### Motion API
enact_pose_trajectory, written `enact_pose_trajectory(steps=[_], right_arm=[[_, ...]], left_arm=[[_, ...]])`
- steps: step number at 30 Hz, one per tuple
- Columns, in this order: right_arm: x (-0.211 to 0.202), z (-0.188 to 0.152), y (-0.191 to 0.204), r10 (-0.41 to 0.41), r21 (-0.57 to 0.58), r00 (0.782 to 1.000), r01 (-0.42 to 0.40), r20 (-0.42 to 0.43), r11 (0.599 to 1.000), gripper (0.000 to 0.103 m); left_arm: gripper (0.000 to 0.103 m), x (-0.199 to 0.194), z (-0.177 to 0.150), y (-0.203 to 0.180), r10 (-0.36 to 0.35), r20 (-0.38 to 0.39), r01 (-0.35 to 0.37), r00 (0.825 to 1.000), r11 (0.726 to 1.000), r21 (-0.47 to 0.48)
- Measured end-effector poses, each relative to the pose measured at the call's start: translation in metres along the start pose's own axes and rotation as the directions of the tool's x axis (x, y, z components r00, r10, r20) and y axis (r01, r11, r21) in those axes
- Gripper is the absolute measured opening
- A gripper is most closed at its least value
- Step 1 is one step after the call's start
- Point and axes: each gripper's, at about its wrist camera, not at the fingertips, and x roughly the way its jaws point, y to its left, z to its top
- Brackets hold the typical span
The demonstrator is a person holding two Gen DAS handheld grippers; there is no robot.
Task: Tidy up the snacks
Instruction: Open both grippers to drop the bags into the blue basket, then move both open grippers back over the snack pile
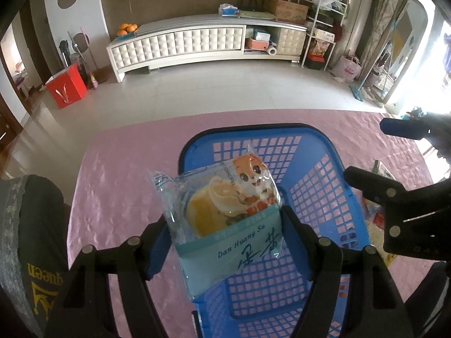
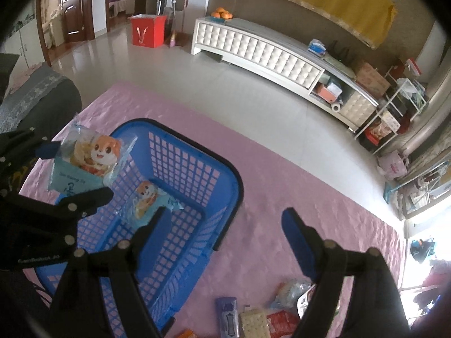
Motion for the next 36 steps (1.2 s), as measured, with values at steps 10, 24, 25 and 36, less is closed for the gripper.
enact_pose_trajectory(steps=[10, 24, 25, 36], right_arm=[[0.010, -0.009, -0.022, 0.010, 0.082, 1.000, -0.008, -0.021, 0.997, 0.084], [0.016, -0.032, -0.068, 0.014, 0.216, 1.000, -0.010, -0.016, 0.976, 0.084], [0.014, -0.032, -0.070, 0.015, 0.223, 1.000, -0.012, -0.012, 0.975, 0.084], [-0.028, -0.038, -0.071, 0.017, 0.248, 0.999, -0.028, 0.043, 0.968, 0.084]], left_arm=[[0.071, 0.012, 0.011, -0.022, -0.040, -0.027, 0.040, 0.999, 0.999, 0.023], [0.082, 0.050, 0.036, -0.044, -0.110, -0.106, 0.109, 0.988, 0.994, -0.016], [0.082, 0.049, 0.036, -0.046, -0.113, -0.105, 0.112, 0.988, 0.994, -0.015], [0.082, -0.002, 0.018, -0.072, -0.094, -0.057, 0.096, 0.994, 0.994, 0.049]])
